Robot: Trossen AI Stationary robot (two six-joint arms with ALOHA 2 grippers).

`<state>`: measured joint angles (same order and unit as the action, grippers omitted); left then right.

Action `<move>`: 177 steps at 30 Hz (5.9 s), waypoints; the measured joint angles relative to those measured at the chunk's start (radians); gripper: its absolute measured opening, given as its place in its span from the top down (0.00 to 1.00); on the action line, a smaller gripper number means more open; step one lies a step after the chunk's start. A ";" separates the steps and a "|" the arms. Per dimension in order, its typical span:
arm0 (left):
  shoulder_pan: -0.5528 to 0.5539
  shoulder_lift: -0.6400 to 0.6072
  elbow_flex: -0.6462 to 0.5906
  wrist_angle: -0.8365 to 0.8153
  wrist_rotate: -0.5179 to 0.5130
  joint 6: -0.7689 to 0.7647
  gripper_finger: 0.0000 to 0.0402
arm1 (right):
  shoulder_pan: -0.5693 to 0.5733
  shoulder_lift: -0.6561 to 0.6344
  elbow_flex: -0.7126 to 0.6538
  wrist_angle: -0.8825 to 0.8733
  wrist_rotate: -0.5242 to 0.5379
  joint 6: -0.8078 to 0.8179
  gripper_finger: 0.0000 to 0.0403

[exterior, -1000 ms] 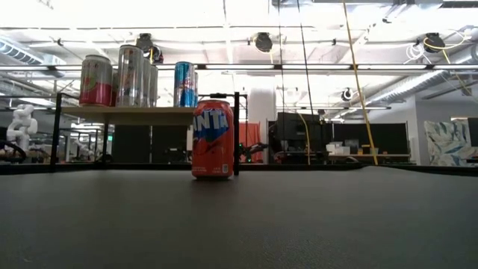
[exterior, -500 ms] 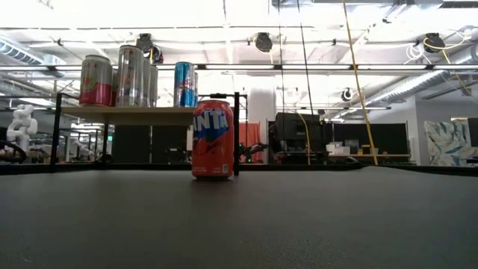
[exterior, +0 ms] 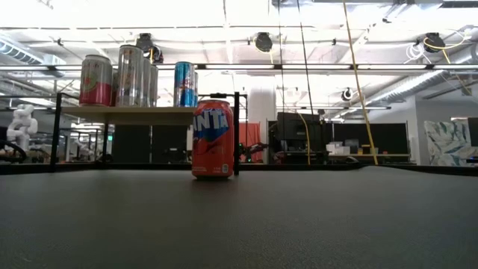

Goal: Place canned beverage on shelf
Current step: Put the blue soda can on the shelf aligned with the other blue soda cans

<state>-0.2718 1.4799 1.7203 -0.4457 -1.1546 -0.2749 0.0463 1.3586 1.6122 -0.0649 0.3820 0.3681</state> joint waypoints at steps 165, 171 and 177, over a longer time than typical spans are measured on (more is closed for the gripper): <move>0.099 0.050 -0.035 -0.005 0.211 -0.086 0.43 | -0.216 -0.007 0.000 0.034 -0.368 -0.074 0.16; 0.099 0.078 -0.035 0.023 0.211 -0.086 0.43 | -0.217 0.000 0.000 -0.011 -0.384 -0.075 0.13; 0.100 0.079 -0.035 0.020 0.241 -0.086 0.43 | -0.224 0.000 0.000 -0.037 -0.407 -0.093 0.13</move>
<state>-0.1722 1.5589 1.6848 -0.4256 -0.9134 -0.3607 -0.1777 1.3589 1.6119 -0.1017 -0.0254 0.2755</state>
